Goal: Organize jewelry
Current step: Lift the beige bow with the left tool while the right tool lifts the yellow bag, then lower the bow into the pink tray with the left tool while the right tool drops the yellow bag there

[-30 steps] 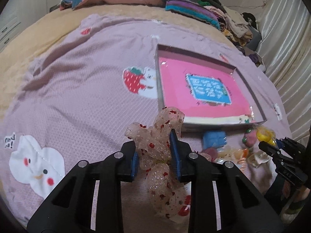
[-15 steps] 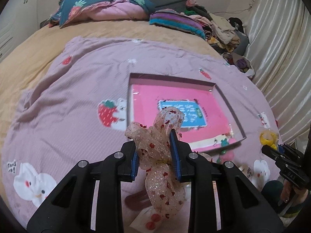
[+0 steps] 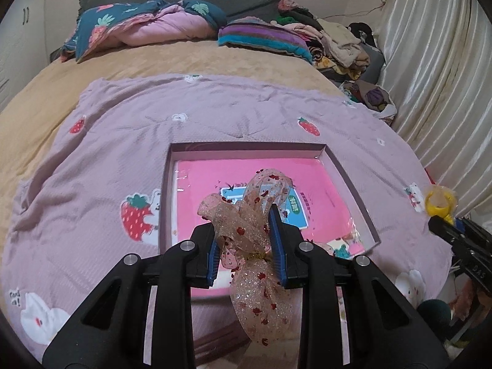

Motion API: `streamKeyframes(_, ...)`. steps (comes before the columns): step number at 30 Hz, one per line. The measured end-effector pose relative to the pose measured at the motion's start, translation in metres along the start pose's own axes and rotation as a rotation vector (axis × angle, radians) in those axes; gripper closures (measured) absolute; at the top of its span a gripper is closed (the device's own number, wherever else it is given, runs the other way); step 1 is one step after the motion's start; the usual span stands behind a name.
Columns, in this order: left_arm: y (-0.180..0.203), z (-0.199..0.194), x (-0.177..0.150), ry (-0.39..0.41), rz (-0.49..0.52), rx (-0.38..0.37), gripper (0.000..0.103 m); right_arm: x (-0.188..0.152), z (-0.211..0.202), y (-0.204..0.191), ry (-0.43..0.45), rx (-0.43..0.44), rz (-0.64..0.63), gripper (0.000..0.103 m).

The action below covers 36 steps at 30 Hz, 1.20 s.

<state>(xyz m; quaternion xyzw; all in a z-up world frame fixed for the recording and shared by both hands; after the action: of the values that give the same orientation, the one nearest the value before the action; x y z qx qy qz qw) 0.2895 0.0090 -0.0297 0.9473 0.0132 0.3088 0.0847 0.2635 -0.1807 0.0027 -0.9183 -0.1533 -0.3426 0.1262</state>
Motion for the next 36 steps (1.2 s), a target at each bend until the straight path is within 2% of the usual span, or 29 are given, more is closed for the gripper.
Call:
streamKeyframes(8,0.006,0.021,0.012,0.000,0.028,0.059,0.082,0.022,0.018,0.003,0.015,0.012,0.021,0.072)
streamKeyframes(13,0.006,0.042,0.014,-0.030,0.024,0.070,0.082,0.029,0.034,0.002,0.006,0.018,0.025,0.072)
streamKeyframes(23,-0.005,0.073,0.002,-0.087,0.000,0.088,0.081,0.024,0.072,-0.002,-0.049,0.047,0.047,0.072)
streamKeyframes(26,-0.011,0.077,-0.002,-0.097,-0.009,0.093,0.078,0.018,0.086,0.000,-0.076,0.045,0.051,0.072)
streamKeyframes(29,-0.017,0.078,-0.005,-0.100,-0.019,0.097,0.068,0.010,0.099,0.002,-0.104,0.040,0.057,0.072)
streamKeyframes(30,-0.019,0.077,-0.006,-0.102,-0.022,0.098,0.068,0.007,0.103,0.002,-0.114,0.038,0.058,0.072)
streamKeyframes(32,-0.024,0.075,-0.007,-0.097,-0.027,0.109,0.067,0.001,0.111,0.002,-0.133,0.035,0.061,0.072)
streamKeyframes(36,-0.035,0.065,-0.011,-0.079,-0.041,0.124,0.058,-0.009,0.123,0.002,-0.166,0.021,0.058,0.072)
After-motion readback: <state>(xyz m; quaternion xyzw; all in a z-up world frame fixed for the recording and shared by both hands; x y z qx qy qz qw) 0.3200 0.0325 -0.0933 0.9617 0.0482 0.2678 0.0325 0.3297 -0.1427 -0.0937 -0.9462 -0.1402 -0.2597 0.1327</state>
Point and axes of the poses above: each gripper's, at about its wrist camera, not at the fingertips, and z roughly the way its jaws point, y to its right, x to its top, the point moved 9 cm from there along z, roughly the way its jaws point, and after that the axes turned 6 degrees about -y, right-handed, at the moved point
